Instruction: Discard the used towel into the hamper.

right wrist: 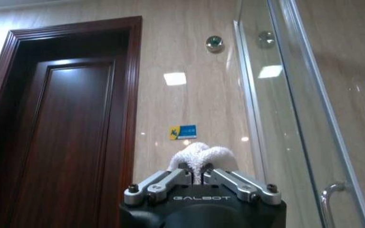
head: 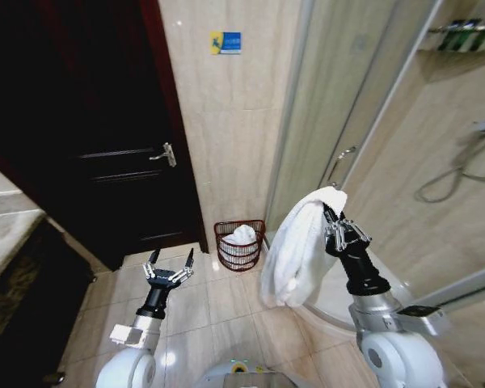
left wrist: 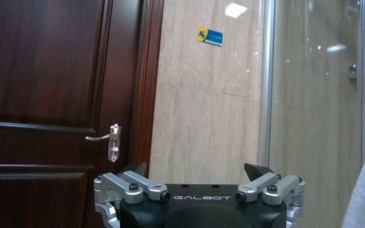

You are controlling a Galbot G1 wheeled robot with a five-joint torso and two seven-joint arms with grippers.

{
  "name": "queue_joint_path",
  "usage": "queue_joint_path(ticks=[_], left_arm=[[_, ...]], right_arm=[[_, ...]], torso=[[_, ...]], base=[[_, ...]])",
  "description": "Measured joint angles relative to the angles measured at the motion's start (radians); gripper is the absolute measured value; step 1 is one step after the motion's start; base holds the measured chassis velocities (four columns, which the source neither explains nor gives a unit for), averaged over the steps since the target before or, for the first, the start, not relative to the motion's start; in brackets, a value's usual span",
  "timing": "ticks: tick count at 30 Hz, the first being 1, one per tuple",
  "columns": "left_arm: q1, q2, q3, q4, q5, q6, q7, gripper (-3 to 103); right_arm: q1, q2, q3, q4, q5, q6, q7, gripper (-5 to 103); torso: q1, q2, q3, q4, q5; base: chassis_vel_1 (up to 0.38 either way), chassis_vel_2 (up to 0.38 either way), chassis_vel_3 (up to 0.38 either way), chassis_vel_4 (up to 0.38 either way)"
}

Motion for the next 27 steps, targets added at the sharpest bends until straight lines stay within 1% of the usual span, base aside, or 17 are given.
queue_joint_path(ticks=[7, 12, 15, 18, 22, 24, 26, 27], left_arm=[[0.000, 0.000, 0.000, 0.000, 0.000, 0.000, 0.000, 100], [0.000, 0.000, 0.000, 0.000, 0.000, 0.000, 0.000, 100], [0.000, 0.000, 0.000, 0.000, 0.000, 0.000, 0.000, 100], [0.000, 0.000, 0.000, 0.000, 0.000, 0.000, 0.000, 100], [0.000, 0.000, 0.000, 0.000, 0.000, 0.000, 0.000, 100], [0.000, 0.001, 0.000, 0.000, 0.000, 0.000, 0.000, 100], [0.000, 0.001, 0.000, 0.000, 0.000, 0.000, 0.000, 100], [0.000, 0.001, 0.000, 0.000, 0.000, 0.000, 0.000, 100]], right_arm=[[0.000, 0.000, 0.000, 0.000, 0.000, -0.001, 0.000, 4], [-0.003, 0.000, 0.000, 0.000, 0.000, -0.001, 0.000, 4], [-0.002, -0.001, 0.000, 0.000, 0.001, 0.000, 0.000, 4], [-0.001, -0.001, 0.000, 0.000, 0.001, 0.000, 0.000, 4], [0.001, -0.002, -0.002, 0.000, 0.007, 0.007, 0.001, 4], [0.001, -0.003, -0.002, 0.000, 0.009, 0.007, 0.000, 4], [0.000, -0.003, -0.002, 0.000, 0.010, 0.008, -0.001, 4], [-0.001, -0.004, -0.002, 0.000, 0.010, 0.008, -0.004, 4]], torso=[[0.000, 0.000, 0.000, 0.0001, 0.0001], [0.001, 0.001, 0.001, 0.0001, 0.0000], [0.001, 0.001, 0.001, 0.0001, -0.0004], [0.001, 0.002, 0.001, 0.0001, 0.0001], [0.001, 0.002, 0.001, 0.0000, -0.0003], [0.001, 0.002, 0.001, 0.0004, -0.0009], [0.001, 0.002, 0.001, 0.0003, -0.0007], [0.001, 0.002, 0.001, 0.0001, 0.0000]], base=[[0.034, 0.034, -0.031, -0.039], [0.116, 0.143, -0.120, -0.150], [0.212, 0.189, -0.190, -0.197], [0.235, 0.234, -0.217, -0.230], [0.223, 0.209, -0.200, -0.232], [0.193, 0.166, -0.158, -0.172], [0.135, 0.139, -0.010, -0.097], [0.000, 0.000, 0.000, 0.000]])
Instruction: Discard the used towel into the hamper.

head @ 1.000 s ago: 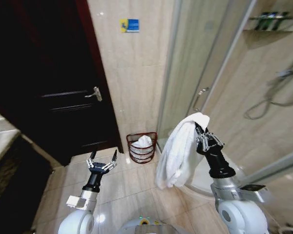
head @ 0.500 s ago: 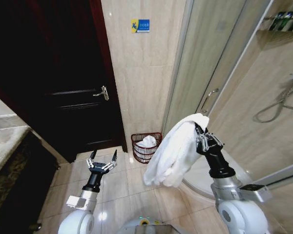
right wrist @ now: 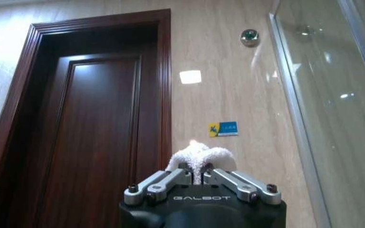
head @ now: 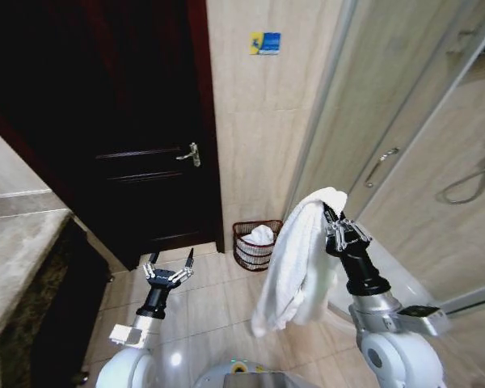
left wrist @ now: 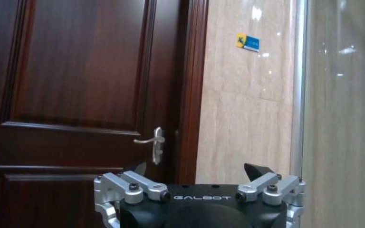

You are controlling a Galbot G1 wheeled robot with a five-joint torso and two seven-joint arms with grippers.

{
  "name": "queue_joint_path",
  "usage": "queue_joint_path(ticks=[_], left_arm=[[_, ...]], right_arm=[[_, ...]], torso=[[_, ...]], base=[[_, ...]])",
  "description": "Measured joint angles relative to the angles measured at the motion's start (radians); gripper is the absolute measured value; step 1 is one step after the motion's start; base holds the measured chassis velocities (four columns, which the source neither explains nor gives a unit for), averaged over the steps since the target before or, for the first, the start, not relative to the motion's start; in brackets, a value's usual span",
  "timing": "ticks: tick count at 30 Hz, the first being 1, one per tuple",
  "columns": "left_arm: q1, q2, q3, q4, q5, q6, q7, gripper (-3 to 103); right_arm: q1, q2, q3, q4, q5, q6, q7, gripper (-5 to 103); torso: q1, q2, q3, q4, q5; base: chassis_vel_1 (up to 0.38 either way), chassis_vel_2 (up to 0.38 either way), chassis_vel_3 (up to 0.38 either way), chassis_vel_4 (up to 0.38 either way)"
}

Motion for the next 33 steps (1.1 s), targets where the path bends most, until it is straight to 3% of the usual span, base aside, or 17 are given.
queue_joint_path(ticks=[8, 18, 33], left_arm=[[0.000, -0.001, 0.001, 0.000, 0.000, 0.000, 0.000, 100], [0.000, -0.001, 0.000, 0.000, 0.000, 0.000, 0.000, 100], [0.000, -0.001, 0.000, 0.000, 0.000, 0.000, 0.000, 100]], right_arm=[[0.001, -0.005, 0.000, 0.000, 0.002, 0.001, -0.005, 4], [0.002, -0.003, -0.004, 0.000, 0.002, 0.001, -0.018, 4], [0.007, 0.003, -0.003, 0.000, 0.000, 0.004, -0.016, 4]], torso=[[0.006, 0.012, 0.006, 0.0001, 0.0002], [0.030, 0.063, 0.032, 0.0003, -0.0003], [0.034, 0.069, 0.034, 0.0002, -0.0001]], base=[[-0.035, -0.040, 0.033, 0.042], [-0.008, -0.005, 0.004, 0.004], [0.000, 0.000, 0.000, 0.000]])
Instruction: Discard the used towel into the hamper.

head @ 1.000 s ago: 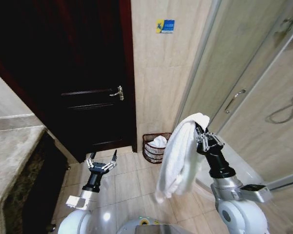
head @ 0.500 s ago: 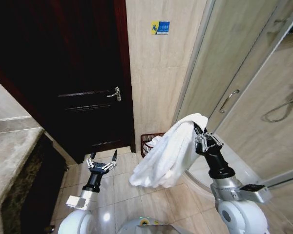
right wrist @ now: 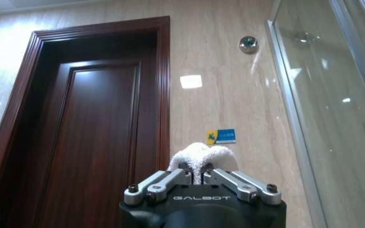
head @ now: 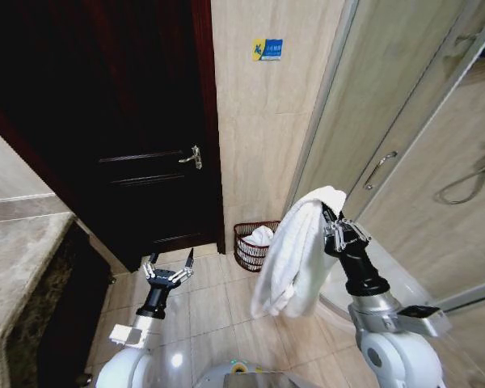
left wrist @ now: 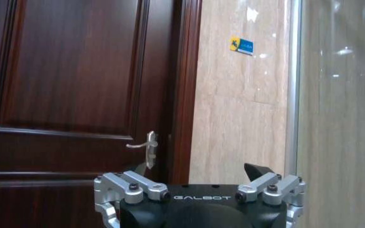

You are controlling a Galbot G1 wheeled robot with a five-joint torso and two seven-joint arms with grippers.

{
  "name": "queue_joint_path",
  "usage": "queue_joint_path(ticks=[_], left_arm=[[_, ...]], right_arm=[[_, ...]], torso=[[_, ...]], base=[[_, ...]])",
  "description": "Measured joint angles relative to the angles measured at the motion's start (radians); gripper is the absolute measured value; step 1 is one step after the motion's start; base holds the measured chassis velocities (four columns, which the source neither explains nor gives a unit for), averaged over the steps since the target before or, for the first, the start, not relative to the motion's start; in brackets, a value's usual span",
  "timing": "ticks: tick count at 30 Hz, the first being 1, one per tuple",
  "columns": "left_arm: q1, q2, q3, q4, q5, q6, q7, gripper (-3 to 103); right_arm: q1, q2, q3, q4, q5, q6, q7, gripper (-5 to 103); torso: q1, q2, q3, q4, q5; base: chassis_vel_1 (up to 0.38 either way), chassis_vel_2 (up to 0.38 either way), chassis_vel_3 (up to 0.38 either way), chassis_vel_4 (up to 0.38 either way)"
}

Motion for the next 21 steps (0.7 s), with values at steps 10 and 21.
queue_joint_path(ticks=[10, 21], left_arm=[[0.000, 0.000, 0.000, 0.000, 0.000, 0.000, 0.000, 100], [0.000, 0.000, 0.000, 0.000, 0.000, 0.000, 0.000, 100]], right_arm=[[0.000, 0.000, 0.000, 0.000, 0.000, -0.002, -0.001, 4], [0.001, -0.001, 0.000, 0.000, 0.001, 0.002, 0.001, 4]], torso=[[-0.001, -0.002, -0.001, 0.0001, 0.0001], [-0.001, -0.004, -0.002, -0.0001, 0.0001]], base=[[-0.079, 0.083, 0.068, -0.092], [-0.223, 0.224, 0.226, -0.225]])
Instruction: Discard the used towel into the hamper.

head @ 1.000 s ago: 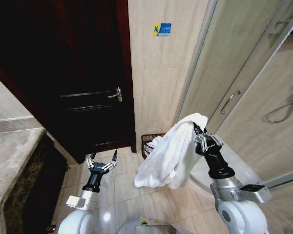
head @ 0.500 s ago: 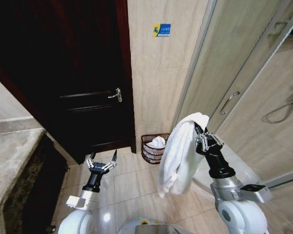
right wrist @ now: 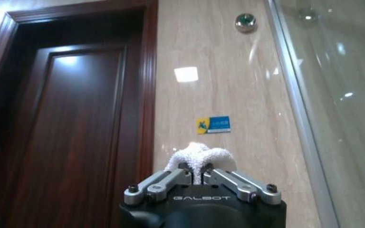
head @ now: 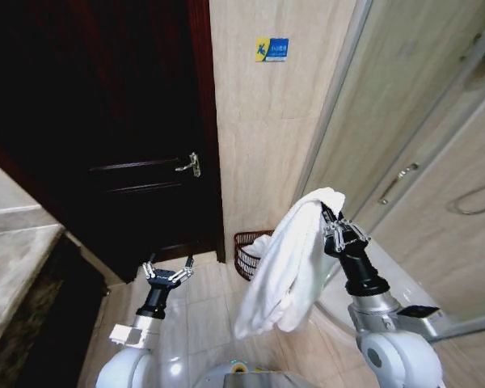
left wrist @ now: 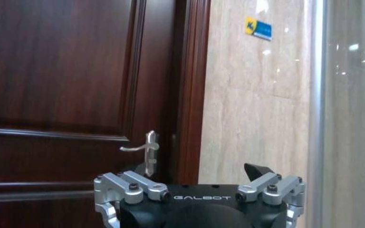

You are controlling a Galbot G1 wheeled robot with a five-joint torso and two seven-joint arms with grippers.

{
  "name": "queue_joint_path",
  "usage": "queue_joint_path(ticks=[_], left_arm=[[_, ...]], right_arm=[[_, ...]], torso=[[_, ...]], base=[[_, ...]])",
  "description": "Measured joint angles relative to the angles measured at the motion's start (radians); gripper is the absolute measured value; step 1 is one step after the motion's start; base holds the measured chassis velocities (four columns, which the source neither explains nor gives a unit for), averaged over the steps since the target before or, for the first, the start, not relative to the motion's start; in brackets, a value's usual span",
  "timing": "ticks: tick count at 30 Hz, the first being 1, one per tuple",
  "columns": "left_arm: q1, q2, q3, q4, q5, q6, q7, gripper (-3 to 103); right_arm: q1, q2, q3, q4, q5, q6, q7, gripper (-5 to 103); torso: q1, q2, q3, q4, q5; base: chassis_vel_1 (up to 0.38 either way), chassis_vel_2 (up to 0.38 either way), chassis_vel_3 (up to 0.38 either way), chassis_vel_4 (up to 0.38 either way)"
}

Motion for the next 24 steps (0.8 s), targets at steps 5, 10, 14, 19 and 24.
queue_joint_path(ticks=[5, 10, 14, 19, 24], left_arm=[[0.000, 0.000, 0.000, 0.000, 0.000, 0.000, 0.000, 100], [0.000, 0.000, 0.000, 0.000, 0.000, 0.000, 0.000, 100], [0.000, 0.000, 0.000, 0.000, 0.000, 0.000, 0.000, 100], [0.000, 0.000, 0.000, 0.000, 0.000, 0.000, 0.000, 100], [0.000, 0.000, 0.000, 0.000, 0.000, 0.000, 0.000, 100]], right_arm=[[0.014, -0.012, 0.000, 0.000, -0.001, 0.003, 0.008, 4], [0.066, -0.064, 0.002, 0.000, 0.018, -0.013, 0.017, 4], [0.106, -0.120, 0.006, 0.000, 0.040, -0.022, 0.019, 4], [0.157, -0.179, 0.016, -0.011, 0.072, -0.037, 0.026, 4], [0.179, -0.205, 0.032, -0.029, 0.092, -0.042, 0.034, 4]], torso=[[0.001, -0.001, 0.000, -0.0004, -0.0001], [0.000, -0.001, 0.000, 0.0004, -0.0001], [-0.002, -0.001, -0.001, -0.0001, -0.0001], [-0.002, 0.000, -0.001, 0.0002, -0.0002], [0.000, -0.001, -0.001, 0.0001, 0.0000]], base=[[-0.206, 0.206, 0.179, -0.188], [-0.077, 0.091, 0.033, 0.002], [0.026, -0.060, -0.027, 0.039], [0.026, -0.036, -0.034, 0.032], [0.000, 0.000, 0.000, 0.000]])
